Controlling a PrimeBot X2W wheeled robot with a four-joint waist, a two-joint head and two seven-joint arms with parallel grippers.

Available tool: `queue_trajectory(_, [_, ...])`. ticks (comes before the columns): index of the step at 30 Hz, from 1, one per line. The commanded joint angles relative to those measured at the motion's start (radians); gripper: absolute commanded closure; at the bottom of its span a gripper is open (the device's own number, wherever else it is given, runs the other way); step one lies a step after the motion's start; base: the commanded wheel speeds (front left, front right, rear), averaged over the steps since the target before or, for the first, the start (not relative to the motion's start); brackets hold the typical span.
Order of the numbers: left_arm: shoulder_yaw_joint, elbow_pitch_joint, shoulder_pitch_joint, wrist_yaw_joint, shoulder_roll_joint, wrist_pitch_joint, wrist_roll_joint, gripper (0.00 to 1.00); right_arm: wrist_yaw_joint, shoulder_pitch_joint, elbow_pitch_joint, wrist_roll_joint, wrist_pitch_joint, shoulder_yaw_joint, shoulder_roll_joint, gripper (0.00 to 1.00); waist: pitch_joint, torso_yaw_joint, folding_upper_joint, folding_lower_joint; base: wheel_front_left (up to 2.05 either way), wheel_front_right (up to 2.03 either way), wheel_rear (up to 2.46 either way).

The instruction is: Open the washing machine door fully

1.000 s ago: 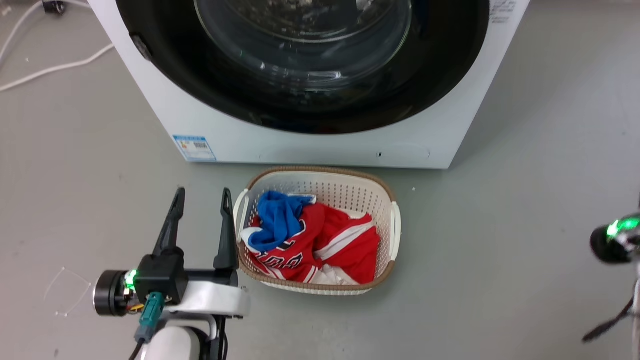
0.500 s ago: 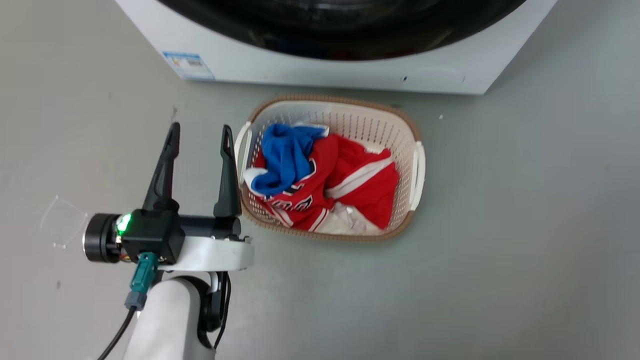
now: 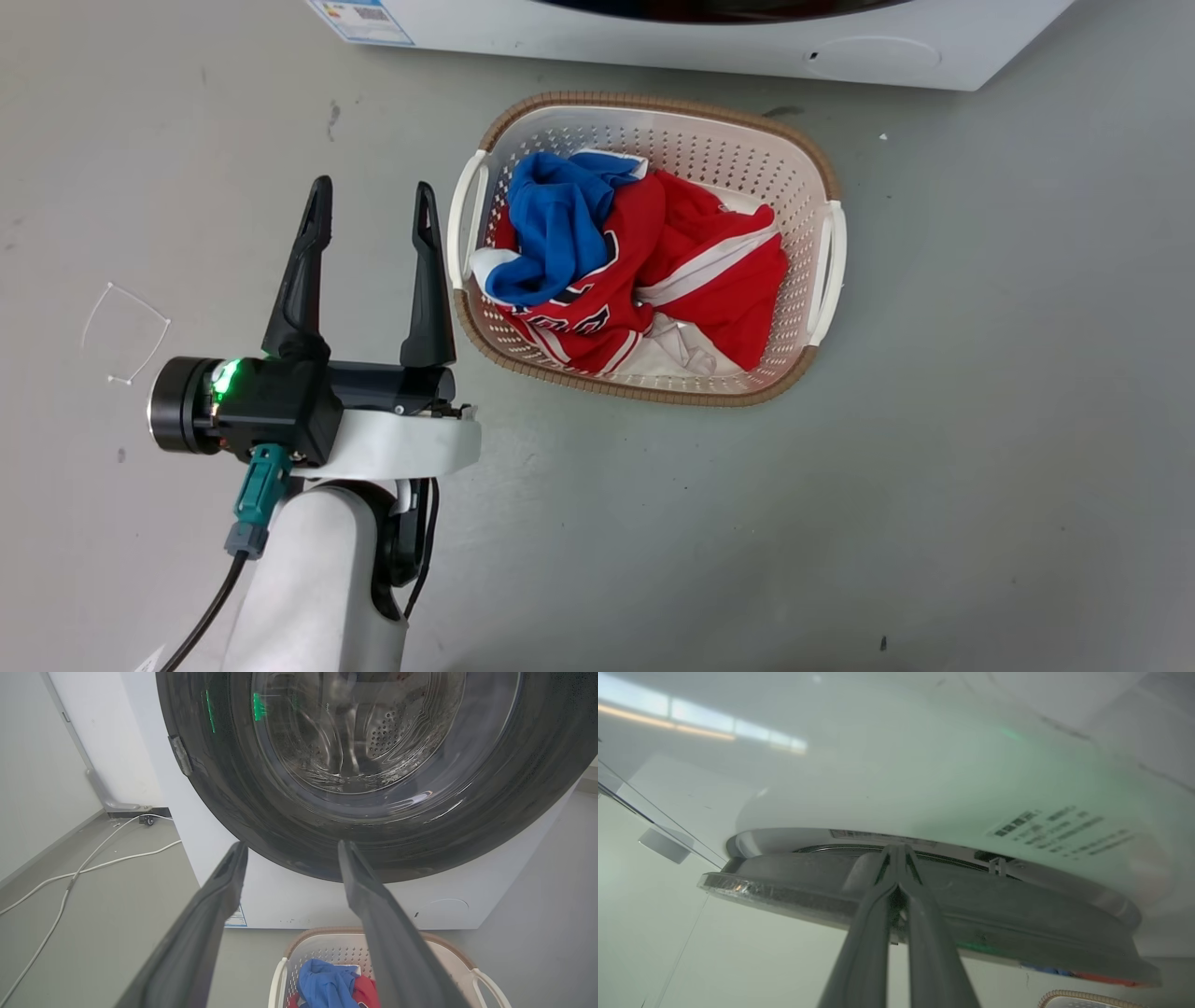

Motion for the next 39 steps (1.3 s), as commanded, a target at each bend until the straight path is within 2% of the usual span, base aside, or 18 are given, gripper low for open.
queue_trajectory(1, [-0.004, -0.002, -0.014, 0.003, -0.002, -0.003, -0.004, 0.0, 0.0, -0.027, 0.014, -0.018, 0.006, 0.016, -0.001, 1.0, 0.008, 0.006, 0.0, -0.0002, 0.0, 0.0, 0.0])
queue_trajectory(10, [-0.01, -0.002, -0.029, 0.008, -0.002, -0.003, -0.008, 0.0, 0.0, -0.081, 0.051, -0.083, 0.083, 0.111, 0.01, 1.0, 0.032, 0.017, 0.0, -0.0002, 0.0, 0.0, 0.0])
queue_trajectory(17, [-0.003, 0.009, -0.021, 0.009, -0.001, -0.003, -0.008, 0.0, 0.002, -0.024, 0.015, -0.097, 0.13, 0.153, 0.026, 1.0, 0.015, 0.001, 0.0, -0.0002, 0.0, 0.0, 0.0])
queue_trajectory(21, [0.002, 0.014, -0.014, 0.001, -0.002, -0.003, -0.001, 0.0, 0.002, 0.01, -0.007, -0.092, 0.139, 0.149, 0.014, 1.0, -0.006, -0.012, 0.0, -0.0002, 0.0, 0.0, 0.0])
queue_trajectory(30, [0.016, 0.025, 0.011, -0.014, -0.001, -0.003, 0.012, 0.0, 0.002, 0.129, -0.107, -0.074, 0.19, 0.169, 0.003, 1.0, -0.058, -0.037, 0.0, -0.0002, 0.0, 0.0, 0.0])
queue_trajectory(39, [0.031, 0.038, 0.04, -0.031, -0.001, -0.003, 0.028, 0.0, 0.002, 0.28, -0.237, -0.057, 0.229, 0.207, 0.032, 1.0, -0.103, -0.052, 0.0, -0.0002, 0.0, 0.0, 0.0])
